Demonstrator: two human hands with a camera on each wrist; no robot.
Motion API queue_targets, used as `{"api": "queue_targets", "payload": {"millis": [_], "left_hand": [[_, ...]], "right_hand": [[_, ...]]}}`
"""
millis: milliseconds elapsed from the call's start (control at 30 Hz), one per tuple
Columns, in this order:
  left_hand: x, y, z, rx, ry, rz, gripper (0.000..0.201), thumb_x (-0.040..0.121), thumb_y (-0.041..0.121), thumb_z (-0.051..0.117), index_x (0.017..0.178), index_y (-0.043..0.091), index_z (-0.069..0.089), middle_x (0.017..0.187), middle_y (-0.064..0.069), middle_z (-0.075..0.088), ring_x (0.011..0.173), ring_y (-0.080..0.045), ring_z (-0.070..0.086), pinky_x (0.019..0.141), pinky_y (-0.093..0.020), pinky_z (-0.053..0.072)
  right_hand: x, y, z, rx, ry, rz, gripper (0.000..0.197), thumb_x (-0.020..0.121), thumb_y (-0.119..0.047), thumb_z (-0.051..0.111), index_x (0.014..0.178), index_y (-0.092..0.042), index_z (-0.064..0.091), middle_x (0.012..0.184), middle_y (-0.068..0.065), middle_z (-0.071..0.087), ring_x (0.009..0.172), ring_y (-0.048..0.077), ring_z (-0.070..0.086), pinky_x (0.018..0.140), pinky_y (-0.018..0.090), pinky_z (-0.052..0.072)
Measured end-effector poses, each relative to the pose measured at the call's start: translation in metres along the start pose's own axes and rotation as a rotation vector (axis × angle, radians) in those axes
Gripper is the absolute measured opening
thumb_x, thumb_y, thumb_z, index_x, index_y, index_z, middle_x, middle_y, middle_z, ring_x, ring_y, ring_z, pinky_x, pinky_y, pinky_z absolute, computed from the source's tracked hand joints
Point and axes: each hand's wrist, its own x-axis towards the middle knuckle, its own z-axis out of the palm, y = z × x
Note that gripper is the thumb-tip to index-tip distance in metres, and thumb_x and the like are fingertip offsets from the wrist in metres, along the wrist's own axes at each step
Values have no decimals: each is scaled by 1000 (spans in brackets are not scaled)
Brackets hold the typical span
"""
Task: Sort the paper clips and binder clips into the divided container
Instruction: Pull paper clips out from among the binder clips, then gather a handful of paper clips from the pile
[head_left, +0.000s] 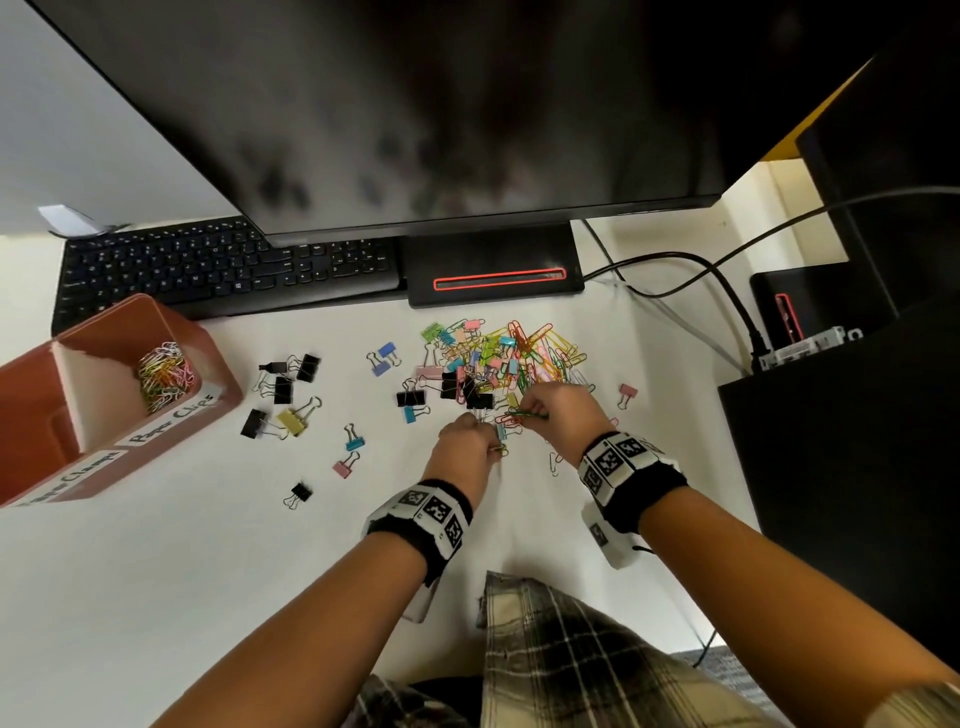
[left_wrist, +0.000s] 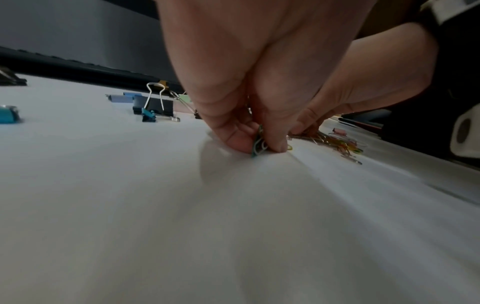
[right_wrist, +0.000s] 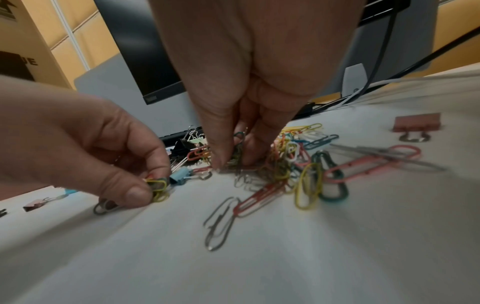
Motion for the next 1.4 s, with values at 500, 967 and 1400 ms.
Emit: {"api": "queue_targets", "payload": {"millis": [500,967,1400], "left_hand": [[-46,-51,-80,-161,236,45,9,89,13,57,91,5,61,84,-10,62,73,-19,53,65,-22,34],[-65,-221,-261,-150,409,-507,31,93,28,47,99,3,65,101,-17,68,96,-32,61,84,-33,46],[-42,-113,-175,-399,294,6,16,90,22,55,104,21,61,105,2,62,85,-6,59,75,-20,51]], "right_hand": [[1,-81,-19,153,111,-174,13,78,-12,71,91,-13,69,81,1,65,74,15,60,74,26,52],[96,-342,93,241,-42,-302,34,80,-16,69,113,-11,61,107,11,68,101,25,62,95,37,49],[20,-123,26,82,250,-65,16,87,-25,60,101,-21,67,100,1,63,86,13,54,81,26,46]]}}
